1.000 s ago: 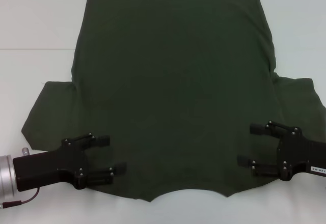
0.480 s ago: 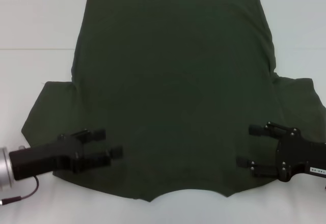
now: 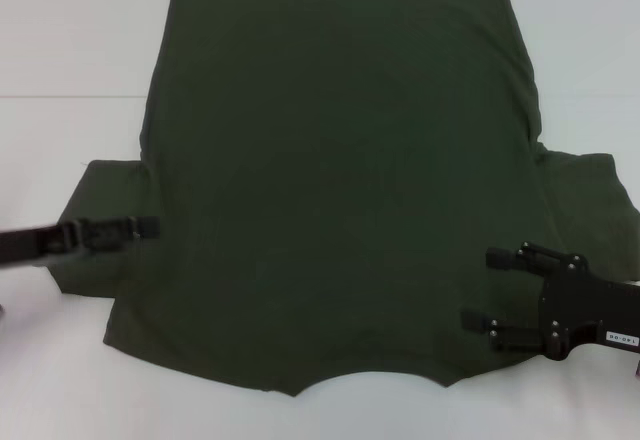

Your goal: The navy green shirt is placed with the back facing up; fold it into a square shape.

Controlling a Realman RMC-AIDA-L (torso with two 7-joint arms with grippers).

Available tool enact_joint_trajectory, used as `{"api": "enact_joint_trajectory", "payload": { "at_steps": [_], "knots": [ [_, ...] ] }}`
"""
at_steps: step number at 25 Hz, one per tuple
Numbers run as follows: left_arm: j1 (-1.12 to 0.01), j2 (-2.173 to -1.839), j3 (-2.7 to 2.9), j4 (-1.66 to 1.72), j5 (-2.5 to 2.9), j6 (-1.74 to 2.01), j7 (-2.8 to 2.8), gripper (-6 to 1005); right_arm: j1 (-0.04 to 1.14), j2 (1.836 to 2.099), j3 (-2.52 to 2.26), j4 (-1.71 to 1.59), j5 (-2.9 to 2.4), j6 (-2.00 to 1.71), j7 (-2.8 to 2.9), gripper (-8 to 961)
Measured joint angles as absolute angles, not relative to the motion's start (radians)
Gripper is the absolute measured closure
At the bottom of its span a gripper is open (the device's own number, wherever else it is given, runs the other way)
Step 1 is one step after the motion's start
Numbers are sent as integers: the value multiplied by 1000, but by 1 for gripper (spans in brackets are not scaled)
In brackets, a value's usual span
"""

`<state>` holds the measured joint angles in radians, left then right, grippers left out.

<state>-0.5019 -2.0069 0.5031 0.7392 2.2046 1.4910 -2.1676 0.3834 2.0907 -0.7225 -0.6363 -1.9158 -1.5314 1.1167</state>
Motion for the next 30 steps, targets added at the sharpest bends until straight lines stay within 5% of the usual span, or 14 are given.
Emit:
{"api": "enact_joint_trajectory", "payload": {
  "at_steps": [8,30],
  "knots": [
    [-554,-1970,513,781,2432,1368,-2452,98,383,2091,-723,-636,-1916,-1529,1119,26],
    [-572,-1968,515,675,2510,1193,-2502,100,399,2091,-724,-637,-1916,-1525,1124,27]
  ]
}}
